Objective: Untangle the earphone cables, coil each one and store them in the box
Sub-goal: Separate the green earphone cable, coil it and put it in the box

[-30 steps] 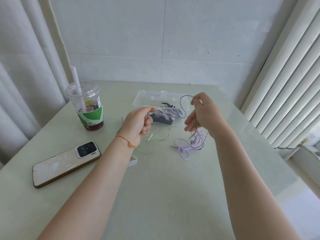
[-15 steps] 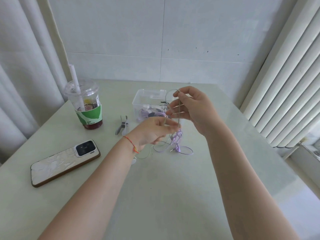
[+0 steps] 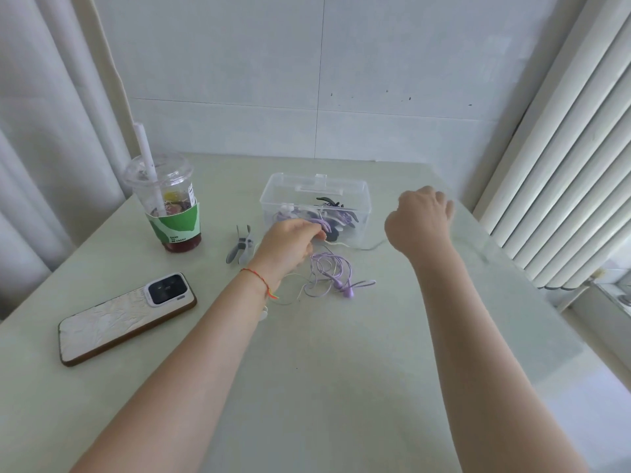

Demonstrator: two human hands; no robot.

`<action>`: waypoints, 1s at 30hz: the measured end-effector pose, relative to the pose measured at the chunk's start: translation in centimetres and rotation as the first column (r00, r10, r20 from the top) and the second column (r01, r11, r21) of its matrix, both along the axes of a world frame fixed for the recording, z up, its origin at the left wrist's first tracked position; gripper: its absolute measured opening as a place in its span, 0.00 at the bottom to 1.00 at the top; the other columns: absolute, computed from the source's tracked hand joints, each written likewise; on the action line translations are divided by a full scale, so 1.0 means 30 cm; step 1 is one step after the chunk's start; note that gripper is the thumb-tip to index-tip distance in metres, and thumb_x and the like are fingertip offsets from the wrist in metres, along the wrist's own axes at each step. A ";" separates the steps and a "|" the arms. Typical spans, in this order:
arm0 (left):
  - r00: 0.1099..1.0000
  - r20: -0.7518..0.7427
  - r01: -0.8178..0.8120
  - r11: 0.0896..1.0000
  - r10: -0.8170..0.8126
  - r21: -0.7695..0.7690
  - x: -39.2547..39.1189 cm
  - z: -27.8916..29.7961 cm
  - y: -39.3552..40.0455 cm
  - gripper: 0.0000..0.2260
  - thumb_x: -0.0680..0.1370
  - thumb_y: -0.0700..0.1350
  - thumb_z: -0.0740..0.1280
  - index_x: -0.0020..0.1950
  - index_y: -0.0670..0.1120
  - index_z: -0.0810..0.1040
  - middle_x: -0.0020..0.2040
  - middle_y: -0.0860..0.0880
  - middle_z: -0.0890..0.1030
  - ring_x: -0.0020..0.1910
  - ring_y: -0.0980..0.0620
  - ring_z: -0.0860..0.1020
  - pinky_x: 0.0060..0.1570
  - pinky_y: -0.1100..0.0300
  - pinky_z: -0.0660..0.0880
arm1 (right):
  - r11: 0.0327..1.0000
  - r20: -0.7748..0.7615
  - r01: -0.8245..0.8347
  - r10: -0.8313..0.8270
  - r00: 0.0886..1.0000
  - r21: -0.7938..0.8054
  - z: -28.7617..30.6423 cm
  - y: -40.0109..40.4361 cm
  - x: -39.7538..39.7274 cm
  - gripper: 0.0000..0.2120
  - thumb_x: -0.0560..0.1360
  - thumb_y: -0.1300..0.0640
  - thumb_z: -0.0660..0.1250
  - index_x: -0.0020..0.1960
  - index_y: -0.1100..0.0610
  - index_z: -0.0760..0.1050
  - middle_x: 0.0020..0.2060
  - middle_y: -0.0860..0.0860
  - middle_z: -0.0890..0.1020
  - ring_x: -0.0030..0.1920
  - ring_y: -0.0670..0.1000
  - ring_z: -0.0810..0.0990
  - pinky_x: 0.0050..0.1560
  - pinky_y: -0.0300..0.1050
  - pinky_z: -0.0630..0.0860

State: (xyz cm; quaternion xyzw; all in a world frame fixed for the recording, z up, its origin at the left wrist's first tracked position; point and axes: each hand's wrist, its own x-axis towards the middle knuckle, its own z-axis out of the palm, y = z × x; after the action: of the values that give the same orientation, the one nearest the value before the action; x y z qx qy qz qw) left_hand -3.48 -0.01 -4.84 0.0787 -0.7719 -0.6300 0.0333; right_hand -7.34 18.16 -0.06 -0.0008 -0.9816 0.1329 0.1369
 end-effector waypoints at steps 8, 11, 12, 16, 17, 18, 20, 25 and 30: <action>0.980 -0.139 0.152 0.984 -0.139 0.089 0.021 0.030 0.005 0.15 0.81 0.49 0.64 0.38 0.41 0.76 0.25 0.51 0.68 0.23 0.55 0.59 0.23 0.65 0.56 | 0.691 0.120 -0.531 0.657 0.744 -0.491 0.018 -0.106 0.072 0.13 0.75 0.64 0.60 0.50 0.52 0.80 0.37 0.46 0.82 0.39 0.44 0.80 0.44 0.37 0.74; 0.992 -0.129 0.005 0.999 0.002 0.049 0.015 0.025 -0.012 0.18 0.78 0.51 0.69 0.37 0.38 0.77 0.25 0.51 0.66 0.22 0.55 0.60 0.26 0.63 0.62 | 0.753 0.135 -0.480 0.589 0.797 -0.451 0.017 -0.094 0.046 0.13 0.79 0.62 0.59 0.43 0.53 0.80 0.32 0.46 0.75 0.32 0.47 0.71 0.36 0.42 0.68; 0.993 -0.111 -0.030 0.999 0.034 0.041 0.014 0.028 -0.019 0.17 0.78 0.50 0.68 0.34 0.40 0.75 0.23 0.53 0.65 0.21 0.55 0.60 0.27 0.63 0.65 | 0.797 0.131 -0.438 0.529 0.838 -0.416 0.012 -0.082 0.026 0.13 0.79 0.62 0.58 0.45 0.56 0.81 0.35 0.47 0.76 0.33 0.47 0.71 0.36 0.43 0.65; 0.987 -0.089 -0.117 0.984 0.130 0.135 0.004 0.057 -0.061 0.13 0.75 0.39 0.62 0.31 0.44 0.70 0.19 0.55 0.61 0.19 0.54 0.57 0.33 0.59 0.69 | 0.982 0.004 -0.045 0.047 0.999 -0.181 -0.041 0.018 -0.049 0.09 0.75 0.66 0.57 0.47 0.63 0.75 0.49 0.60 0.79 0.49 0.61 0.76 0.43 0.44 0.67; 0.985 -0.099 -0.126 0.982 0.141 0.143 0.003 0.058 -0.075 0.12 0.75 0.38 0.61 0.31 0.44 0.71 0.19 0.55 0.61 0.19 0.54 0.57 0.33 0.59 0.69 | 0.990 -0.029 0.019 -0.023 0.999 -0.143 -0.051 0.038 -0.056 0.07 0.74 0.67 0.56 0.45 0.64 0.74 0.50 0.62 0.78 0.50 0.63 0.76 0.42 0.45 0.67; 0.984 -0.110 -0.123 0.984 0.138 0.129 0.002 0.056 -0.084 0.11 0.75 0.37 0.62 0.33 0.43 0.73 0.19 0.55 0.61 0.19 0.54 0.57 0.31 0.60 0.69 | 0.992 -0.051 0.035 -0.041 0.998 -0.122 -0.058 0.053 -0.062 0.08 0.73 0.68 0.56 0.45 0.64 0.74 0.50 0.63 0.77 0.52 0.64 0.75 0.43 0.46 0.66; 0.987 -0.131 -0.087 0.996 0.090 0.028 0.003 0.043 -0.090 0.08 0.77 0.39 0.64 0.39 0.43 0.80 0.19 0.56 0.63 0.19 0.56 0.60 0.26 0.63 0.66 | 0.990 -0.078 -0.040 0.030 0.997 -0.136 -0.061 0.046 -0.072 0.14 0.74 0.69 0.55 0.53 0.66 0.77 0.56 0.63 0.75 0.58 0.64 0.73 0.49 0.46 0.68; 0.992 -0.087 0.065 0.966 -0.089 -0.250 0.006 0.005 -0.056 0.08 0.77 0.47 0.69 0.40 0.45 0.84 0.20 0.55 0.68 0.20 0.58 0.64 0.25 0.66 0.63 | 0.785 -0.060 -0.484 0.502 0.863 -0.387 -0.022 -0.092 0.007 0.20 0.74 0.68 0.59 0.60 0.54 0.79 0.57 0.47 0.80 0.57 0.47 0.78 0.55 0.28 0.67; 0.996 -0.065 0.046 0.972 -0.063 -0.231 -0.004 -0.005 -0.051 0.15 0.74 0.48 0.71 0.29 0.45 0.77 0.24 0.51 0.73 0.21 0.55 0.66 0.27 0.62 0.64 | 0.710 0.089 -0.581 0.660 0.746 -0.398 -0.032 -0.154 0.061 0.17 0.74 0.66 0.60 0.54 0.50 0.81 0.46 0.44 0.83 0.44 0.43 0.82 0.50 0.38 0.76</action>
State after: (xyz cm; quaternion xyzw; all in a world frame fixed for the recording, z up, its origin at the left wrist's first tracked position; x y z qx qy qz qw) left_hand -3.58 -1.53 -4.99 0.0305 -0.8395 -0.5399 0.0526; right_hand -5.52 13.54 -1.04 0.2919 -0.8935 0.3399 -0.0304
